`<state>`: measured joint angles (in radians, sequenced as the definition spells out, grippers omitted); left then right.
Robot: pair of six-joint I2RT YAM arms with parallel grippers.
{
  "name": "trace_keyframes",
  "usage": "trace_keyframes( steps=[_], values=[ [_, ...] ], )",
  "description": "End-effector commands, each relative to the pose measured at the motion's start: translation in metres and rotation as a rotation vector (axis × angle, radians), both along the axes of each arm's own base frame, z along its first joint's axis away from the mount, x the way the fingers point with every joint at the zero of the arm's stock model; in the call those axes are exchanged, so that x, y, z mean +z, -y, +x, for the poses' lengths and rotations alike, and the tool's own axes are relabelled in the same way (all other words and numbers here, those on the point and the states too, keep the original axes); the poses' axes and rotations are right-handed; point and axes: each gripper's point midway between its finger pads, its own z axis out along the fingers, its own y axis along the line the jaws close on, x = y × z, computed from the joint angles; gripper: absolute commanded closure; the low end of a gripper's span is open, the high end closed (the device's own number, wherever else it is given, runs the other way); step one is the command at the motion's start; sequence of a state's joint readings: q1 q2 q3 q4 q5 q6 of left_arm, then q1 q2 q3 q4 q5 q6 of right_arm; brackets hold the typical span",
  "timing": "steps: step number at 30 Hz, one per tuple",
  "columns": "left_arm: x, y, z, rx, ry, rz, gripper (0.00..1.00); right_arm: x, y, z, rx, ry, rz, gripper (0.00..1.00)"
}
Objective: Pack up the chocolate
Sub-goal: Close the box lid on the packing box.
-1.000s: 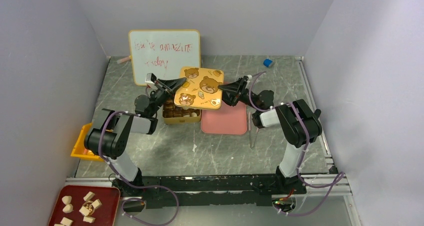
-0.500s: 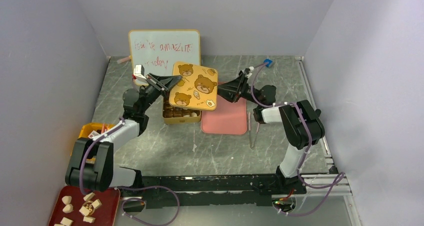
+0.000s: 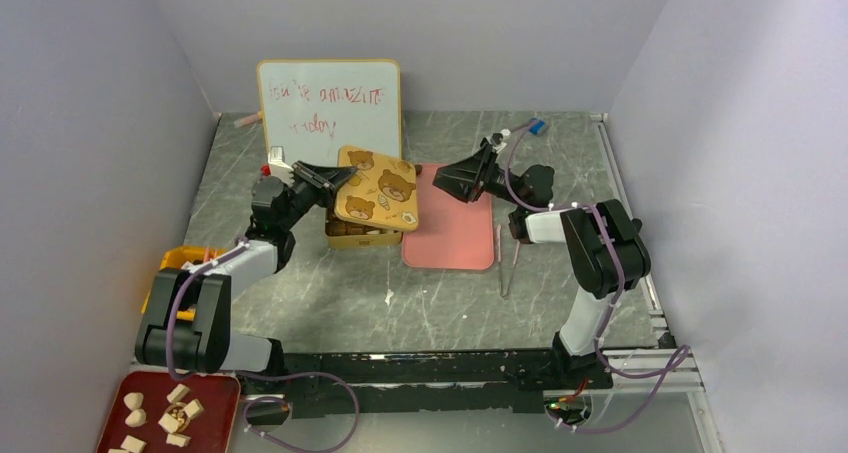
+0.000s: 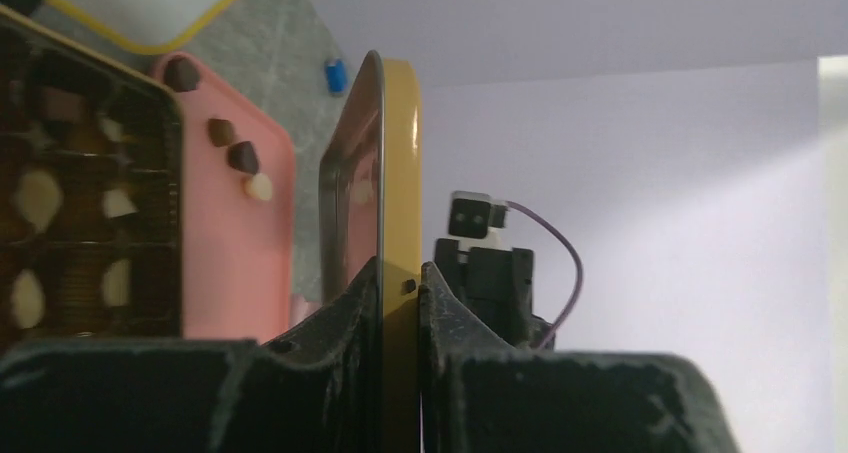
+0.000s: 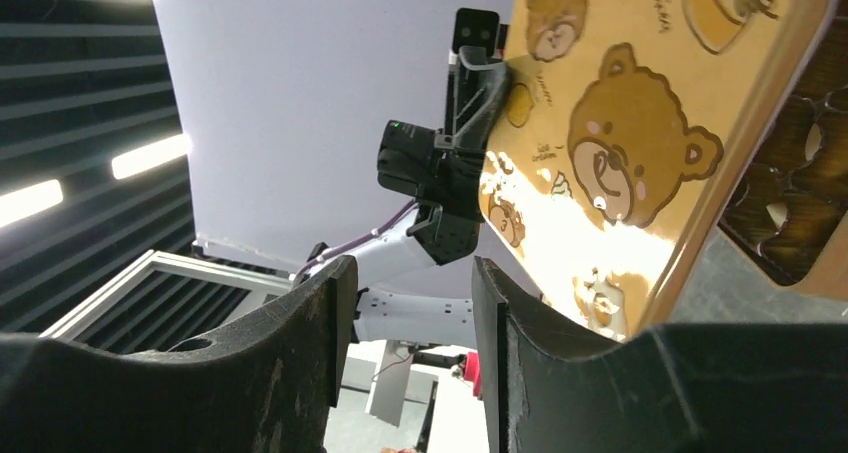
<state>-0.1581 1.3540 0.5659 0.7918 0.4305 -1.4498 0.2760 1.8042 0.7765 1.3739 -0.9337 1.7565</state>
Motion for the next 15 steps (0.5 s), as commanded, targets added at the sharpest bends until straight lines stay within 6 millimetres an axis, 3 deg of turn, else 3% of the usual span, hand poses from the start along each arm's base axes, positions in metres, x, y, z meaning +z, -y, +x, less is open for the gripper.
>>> trace_keyframes(
  steps=[1, 9, 15],
  values=[
    [-0.012, -0.007, 0.008, 0.032, 0.005, 0.026, 0.95, 0.003, 0.001, 0.006, 0.003, 0.080, -0.017, 0.50],
    [-0.017, -0.011, 0.021, 0.041, 0.027, 0.049, 0.95, -0.020, -0.005, 0.022, 0.004, 0.071, -0.118, 0.49],
    [-0.022, -0.018, 0.032, 0.051, 0.046, 0.091, 0.95, -0.063, -0.008, 0.048, -0.046, 0.109, -0.437, 0.50]
  ],
)
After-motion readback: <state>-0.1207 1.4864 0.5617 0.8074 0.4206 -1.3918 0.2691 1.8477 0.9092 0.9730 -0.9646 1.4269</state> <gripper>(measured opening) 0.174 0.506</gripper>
